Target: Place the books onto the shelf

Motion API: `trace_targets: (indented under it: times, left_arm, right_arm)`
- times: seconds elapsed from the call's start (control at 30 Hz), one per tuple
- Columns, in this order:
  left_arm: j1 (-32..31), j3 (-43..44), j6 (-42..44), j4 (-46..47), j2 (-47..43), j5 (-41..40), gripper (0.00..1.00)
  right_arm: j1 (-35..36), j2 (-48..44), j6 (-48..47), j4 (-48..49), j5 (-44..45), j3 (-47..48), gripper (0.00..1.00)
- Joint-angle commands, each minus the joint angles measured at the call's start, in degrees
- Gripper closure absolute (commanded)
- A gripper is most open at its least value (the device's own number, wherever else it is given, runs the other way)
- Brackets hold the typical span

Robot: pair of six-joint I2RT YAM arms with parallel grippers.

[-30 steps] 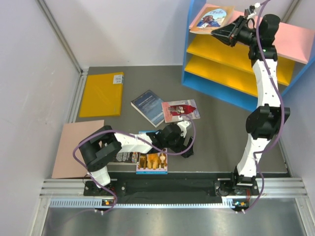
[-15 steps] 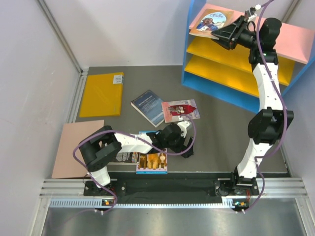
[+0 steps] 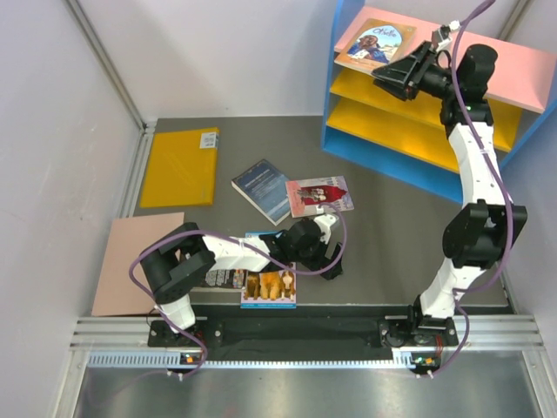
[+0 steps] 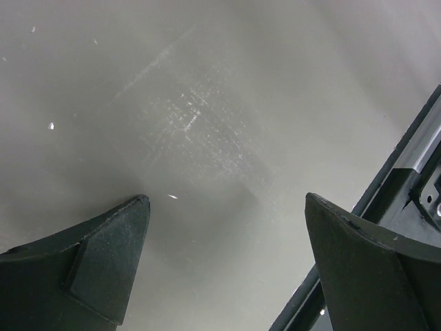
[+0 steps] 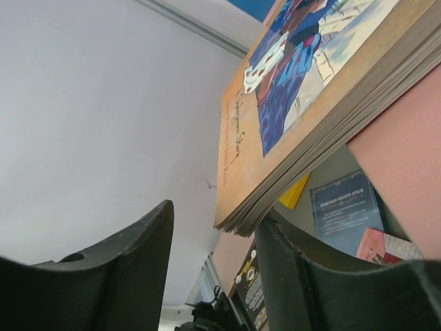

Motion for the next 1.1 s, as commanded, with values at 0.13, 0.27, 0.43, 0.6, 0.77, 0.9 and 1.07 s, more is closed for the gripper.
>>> trace_targets:
  times: [0.13,0.27,0.43,0.6,0.77,0.9,1.07]
  left_arm:
    - [-0.46,1.24,0.62,-3.27,2.19,-0.17,0.01]
    - [-0.55,1.59,0.62,-3.44,2.54,0.01,0.01]
    - [-0.46,1.68,0.71,-3.62,2.72,0.01,0.01]
    - [-0.46,1.95,0.71,-3.71,2.89,0.01,0.01]
    - [-0.55,2.03,0.71,-3.88,2.98,0.09,0.01]
    - [-0.63,2.03,0.71,-3.97,2.98,0.09,0.01]
    - [-0.55,1.95,0.71,-3.89,2.80,0.01,0.01]
  right_arm:
    - [-0.14,-5.63,-3.16,0.23,0.30,-5.94,0.49]
    - [0.03,-8.00,-5.43,-0.12,0.47,-9.54,0.49]
    - [1.08,-12.04,-16.04,-8.80,3.36,-11.22,0.53]
    - [6.61,-14.95,-29.95,-25.59,13.53,-4.30,0.92]
    - [12.94,-14.43,-41.38,-36.06,22.08,2.57,1.00]
    - [14.97,-11.97,-44.11,-39.84,27.52,6.87,1.00]
    - [16.03,-6.43,-48.07,-47.23,33.86,15.58,1.00]
